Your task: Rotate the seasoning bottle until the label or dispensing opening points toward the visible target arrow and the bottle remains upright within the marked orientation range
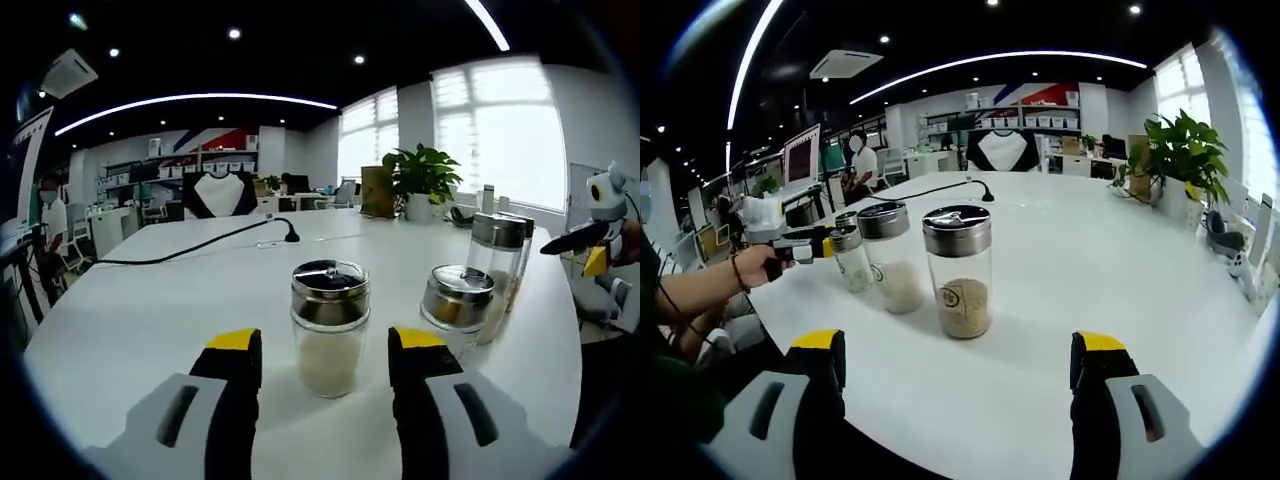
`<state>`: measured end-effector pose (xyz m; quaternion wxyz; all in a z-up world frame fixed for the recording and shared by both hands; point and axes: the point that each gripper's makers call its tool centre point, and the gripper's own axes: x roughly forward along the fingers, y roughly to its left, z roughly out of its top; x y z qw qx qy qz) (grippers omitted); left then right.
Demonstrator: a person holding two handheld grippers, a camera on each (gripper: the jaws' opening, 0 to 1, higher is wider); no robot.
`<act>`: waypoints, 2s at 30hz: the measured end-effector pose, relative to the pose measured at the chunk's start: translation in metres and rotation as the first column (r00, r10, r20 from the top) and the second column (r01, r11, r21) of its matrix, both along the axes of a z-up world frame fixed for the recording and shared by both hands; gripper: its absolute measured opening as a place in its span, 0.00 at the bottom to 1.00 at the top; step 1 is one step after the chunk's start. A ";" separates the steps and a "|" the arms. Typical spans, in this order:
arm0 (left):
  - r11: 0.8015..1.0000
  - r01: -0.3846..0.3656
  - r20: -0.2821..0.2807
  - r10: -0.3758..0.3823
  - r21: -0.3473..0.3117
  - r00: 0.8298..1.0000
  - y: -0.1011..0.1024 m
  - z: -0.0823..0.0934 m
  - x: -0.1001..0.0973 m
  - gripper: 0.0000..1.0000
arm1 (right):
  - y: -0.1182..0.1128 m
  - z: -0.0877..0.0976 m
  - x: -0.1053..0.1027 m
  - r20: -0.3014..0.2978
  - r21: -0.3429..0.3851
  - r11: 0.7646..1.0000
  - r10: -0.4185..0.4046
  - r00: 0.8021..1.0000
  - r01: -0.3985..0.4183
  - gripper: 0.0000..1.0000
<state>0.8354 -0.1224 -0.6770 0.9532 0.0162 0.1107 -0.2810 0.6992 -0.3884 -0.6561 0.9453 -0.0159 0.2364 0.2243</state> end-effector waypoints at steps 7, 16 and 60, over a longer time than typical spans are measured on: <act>1.000 0.008 -0.002 -0.008 -0.008 1.000 -0.004 -0.007 0.013 0.55 | -0.003 -0.002 0.000 -0.005 0.000 1.000 -0.009 1.000 0.009 0.95; 0.998 0.059 0.013 -0.059 0.002 0.998 -0.017 -0.008 0.016 0.39 | -0.003 -0.003 0.000 -0.009 0.003 1.000 -0.011 1.000 0.011 0.95; 0.999 0.052 0.020 -0.052 -0.006 0.998 -0.004 -0.005 -0.015 0.36 | -0.002 -0.004 -0.001 -0.014 0.000 1.000 -0.013 1.000 0.013 0.94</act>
